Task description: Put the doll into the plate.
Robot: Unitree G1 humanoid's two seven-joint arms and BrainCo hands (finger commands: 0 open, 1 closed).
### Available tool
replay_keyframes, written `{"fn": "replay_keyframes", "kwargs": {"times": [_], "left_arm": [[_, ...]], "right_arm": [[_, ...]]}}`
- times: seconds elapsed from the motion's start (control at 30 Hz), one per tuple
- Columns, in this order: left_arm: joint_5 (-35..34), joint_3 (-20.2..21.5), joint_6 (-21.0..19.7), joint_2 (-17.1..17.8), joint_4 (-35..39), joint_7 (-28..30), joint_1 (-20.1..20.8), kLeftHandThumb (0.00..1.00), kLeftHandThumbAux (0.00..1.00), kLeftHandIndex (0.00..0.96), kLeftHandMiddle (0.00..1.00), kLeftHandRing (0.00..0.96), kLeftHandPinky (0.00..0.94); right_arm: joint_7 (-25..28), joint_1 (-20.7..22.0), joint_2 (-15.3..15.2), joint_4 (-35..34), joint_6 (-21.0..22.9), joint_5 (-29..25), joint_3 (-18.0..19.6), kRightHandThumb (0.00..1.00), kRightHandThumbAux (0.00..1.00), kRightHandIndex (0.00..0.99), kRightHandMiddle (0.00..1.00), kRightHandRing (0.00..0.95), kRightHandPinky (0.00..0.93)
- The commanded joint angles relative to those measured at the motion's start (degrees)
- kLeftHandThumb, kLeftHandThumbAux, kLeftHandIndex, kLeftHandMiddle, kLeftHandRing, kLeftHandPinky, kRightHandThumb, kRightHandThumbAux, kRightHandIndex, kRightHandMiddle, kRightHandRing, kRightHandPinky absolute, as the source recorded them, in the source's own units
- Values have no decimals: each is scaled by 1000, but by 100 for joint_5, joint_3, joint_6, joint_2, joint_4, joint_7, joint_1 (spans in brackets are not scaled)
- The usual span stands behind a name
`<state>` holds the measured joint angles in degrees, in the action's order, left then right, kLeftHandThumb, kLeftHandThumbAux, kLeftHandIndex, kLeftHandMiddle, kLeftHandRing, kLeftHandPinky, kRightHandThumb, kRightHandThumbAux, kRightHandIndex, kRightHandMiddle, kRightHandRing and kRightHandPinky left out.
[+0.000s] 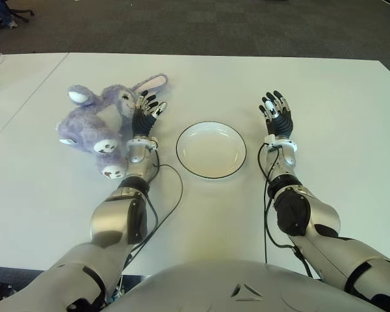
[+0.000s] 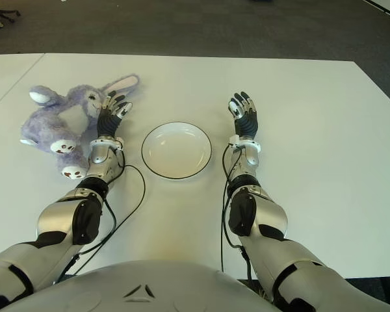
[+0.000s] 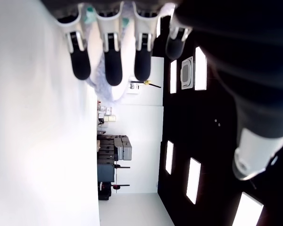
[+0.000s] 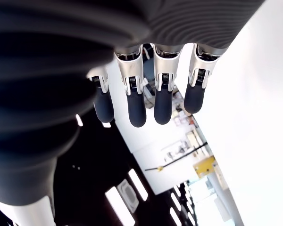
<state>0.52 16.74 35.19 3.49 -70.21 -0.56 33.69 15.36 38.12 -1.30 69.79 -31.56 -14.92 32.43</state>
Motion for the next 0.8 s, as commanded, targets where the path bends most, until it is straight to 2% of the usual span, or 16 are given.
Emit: {"fn": "replay_keyframes", "kwargs": {"times": [0.03, 0.27, 0.4, 0.5, 0.8], "left_arm": [[66, -72, -836, -245, -731, -66, -1048, 0, 641, 114, 198, 208, 222], [182, -158, -980, -189, -741, -191, -1031, 0, 642, 110, 193, 208, 209], [325, -274, -867, -182, -731, -288, -1051, 0, 643, 102, 183, 197, 201], [316, -285, -952, -178, -736, -311, -1032, 0, 663, 117, 197, 211, 228], [325, -322, -1026, -165, -735, -401, -995, 0, 653, 116, 192, 214, 229]], "right_arm": [[-235, -1283, 347, 752, 772, -145, 148, 0, 775, 184, 214, 176, 165], [-240, -1288, 356, 752, 754, -124, 131, 0, 773, 186, 214, 173, 153], [-236, -1287, 366, 752, 760, -132, 137, 0, 779, 191, 218, 175, 158], [-241, -1286, 379, 751, 754, -146, 149, 0, 782, 188, 210, 168, 150], [-256, -1290, 391, 751, 756, -167, 169, 0, 788, 193, 213, 177, 168]]}}
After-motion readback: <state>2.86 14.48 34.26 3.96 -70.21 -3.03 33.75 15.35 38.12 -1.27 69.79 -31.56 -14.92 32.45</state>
